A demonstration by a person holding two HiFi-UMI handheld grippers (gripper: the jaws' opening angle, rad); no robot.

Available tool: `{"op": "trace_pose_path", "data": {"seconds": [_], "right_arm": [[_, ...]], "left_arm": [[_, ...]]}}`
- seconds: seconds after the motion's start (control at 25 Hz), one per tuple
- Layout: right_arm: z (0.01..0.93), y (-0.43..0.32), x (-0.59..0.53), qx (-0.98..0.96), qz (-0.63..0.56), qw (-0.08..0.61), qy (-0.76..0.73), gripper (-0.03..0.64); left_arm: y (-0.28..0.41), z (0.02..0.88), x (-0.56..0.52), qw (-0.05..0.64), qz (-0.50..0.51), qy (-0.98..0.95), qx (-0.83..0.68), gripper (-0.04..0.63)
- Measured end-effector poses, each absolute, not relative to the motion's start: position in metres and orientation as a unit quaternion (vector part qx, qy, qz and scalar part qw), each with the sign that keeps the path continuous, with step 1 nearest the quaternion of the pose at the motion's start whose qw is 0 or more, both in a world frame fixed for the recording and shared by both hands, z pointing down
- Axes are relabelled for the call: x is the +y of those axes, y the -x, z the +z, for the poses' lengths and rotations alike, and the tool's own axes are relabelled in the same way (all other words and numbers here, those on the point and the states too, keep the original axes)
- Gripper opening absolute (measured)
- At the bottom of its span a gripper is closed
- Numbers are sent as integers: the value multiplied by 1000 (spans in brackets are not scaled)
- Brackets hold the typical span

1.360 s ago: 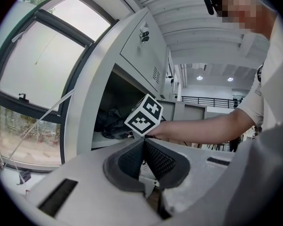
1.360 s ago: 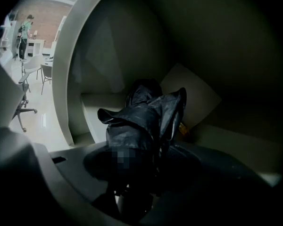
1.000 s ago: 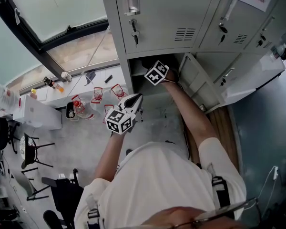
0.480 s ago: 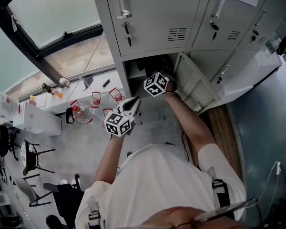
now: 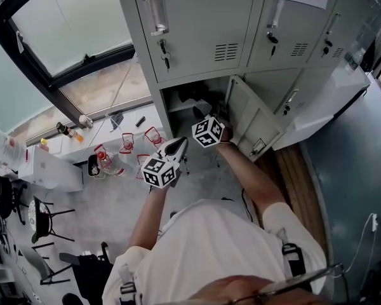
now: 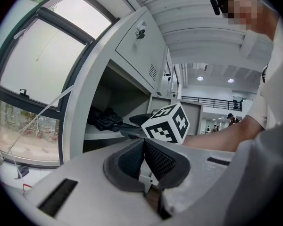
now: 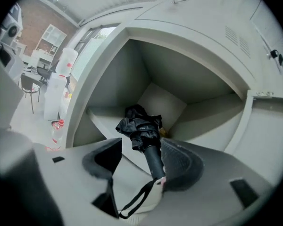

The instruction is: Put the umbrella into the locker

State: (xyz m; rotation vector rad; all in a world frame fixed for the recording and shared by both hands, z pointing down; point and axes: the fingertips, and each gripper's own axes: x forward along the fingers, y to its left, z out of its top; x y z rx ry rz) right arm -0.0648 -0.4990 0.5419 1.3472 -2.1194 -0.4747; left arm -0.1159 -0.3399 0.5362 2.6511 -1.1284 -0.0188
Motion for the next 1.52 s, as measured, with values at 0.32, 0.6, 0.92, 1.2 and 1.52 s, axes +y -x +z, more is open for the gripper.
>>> {"op": "trace_pose_path", "data": {"seconds": [0.32, 0.6, 0.92, 1.2, 1.52], "right_arm": [[554, 36, -477, -791, -107, 238, -554, 246], [567, 14, -476, -786, -25, 208, -582, 215], [576, 12, -489, -787, -7, 212, -580, 155], [577, 41, -488, -823, -37, 209, -526, 160], [577, 84, -496, -867, -37, 212, -450, 158]], "left_arm": [[115, 539, -333, 135, -8, -912, -387, 4], [103, 542, -330, 139, -8, -914, -381, 3], [101, 547, -328, 139, 1, -912, -386, 4], [106, 554, -332, 147, -2, -901, -407, 3], [113, 558, -342, 148, -2, -885, -442, 4]]}}
